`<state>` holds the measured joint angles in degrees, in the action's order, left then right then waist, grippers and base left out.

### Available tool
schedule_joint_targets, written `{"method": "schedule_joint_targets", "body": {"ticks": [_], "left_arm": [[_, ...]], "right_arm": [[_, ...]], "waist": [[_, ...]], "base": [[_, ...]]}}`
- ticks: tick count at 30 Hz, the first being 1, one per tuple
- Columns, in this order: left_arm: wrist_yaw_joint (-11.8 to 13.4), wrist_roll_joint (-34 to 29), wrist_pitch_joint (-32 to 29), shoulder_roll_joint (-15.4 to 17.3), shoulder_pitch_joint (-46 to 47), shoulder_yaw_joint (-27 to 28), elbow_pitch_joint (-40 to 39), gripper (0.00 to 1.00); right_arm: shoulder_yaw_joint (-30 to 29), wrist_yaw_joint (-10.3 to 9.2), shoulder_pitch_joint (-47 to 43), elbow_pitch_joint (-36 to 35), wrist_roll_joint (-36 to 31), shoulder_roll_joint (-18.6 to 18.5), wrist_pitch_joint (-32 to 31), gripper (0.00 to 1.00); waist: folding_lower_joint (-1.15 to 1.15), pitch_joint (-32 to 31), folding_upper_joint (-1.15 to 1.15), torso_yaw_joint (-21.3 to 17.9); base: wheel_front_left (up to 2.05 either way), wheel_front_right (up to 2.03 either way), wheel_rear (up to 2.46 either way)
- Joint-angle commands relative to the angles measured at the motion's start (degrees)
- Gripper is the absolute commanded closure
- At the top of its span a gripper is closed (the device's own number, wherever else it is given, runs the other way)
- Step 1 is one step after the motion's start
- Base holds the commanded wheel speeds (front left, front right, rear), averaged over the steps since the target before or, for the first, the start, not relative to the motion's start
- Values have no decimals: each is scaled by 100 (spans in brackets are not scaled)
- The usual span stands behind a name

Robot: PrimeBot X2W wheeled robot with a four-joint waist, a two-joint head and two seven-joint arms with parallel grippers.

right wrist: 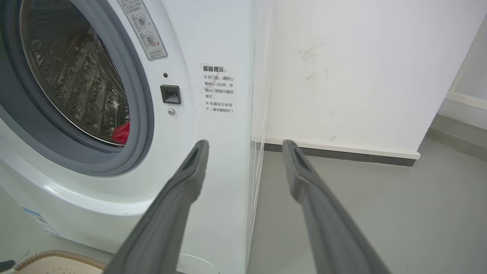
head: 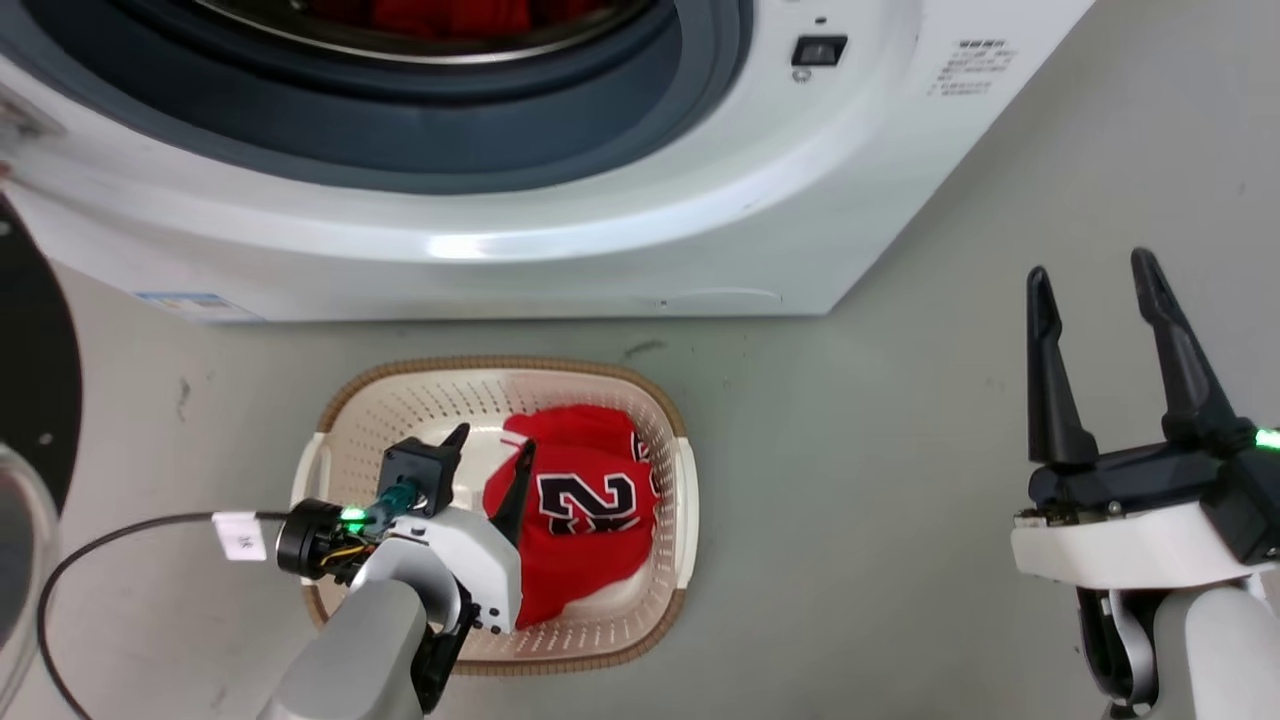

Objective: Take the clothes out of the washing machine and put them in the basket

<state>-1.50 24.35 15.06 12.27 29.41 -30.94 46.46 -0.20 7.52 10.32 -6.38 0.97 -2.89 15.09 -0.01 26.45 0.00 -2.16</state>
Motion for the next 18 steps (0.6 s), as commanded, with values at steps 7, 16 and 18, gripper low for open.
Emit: {"method": "schedule_joint_targets", "body": {"ticks": [7, 16, 18], "left_arm": [[147, -342, 15, 1, -616, 708, -1062, 0], [124, -704, 16, -77, -760, 1405, -1801, 0], [110, -777, 16, -95, -592, 1520, -1829, 0]], "right_arm": [[41, -6, -268, 82, 42, 4, 12, 0], [122, -6, -449, 120, 120, 5, 12, 0], [152, -6, -437, 119, 123, 5, 12, 0]], "waist": [[1, -575, 0, 59], [1, -936, 0, -64], [1, -943, 0, -96]], "base": [[0, 0, 0], [0, 0, 0], [0, 0, 0]]}}
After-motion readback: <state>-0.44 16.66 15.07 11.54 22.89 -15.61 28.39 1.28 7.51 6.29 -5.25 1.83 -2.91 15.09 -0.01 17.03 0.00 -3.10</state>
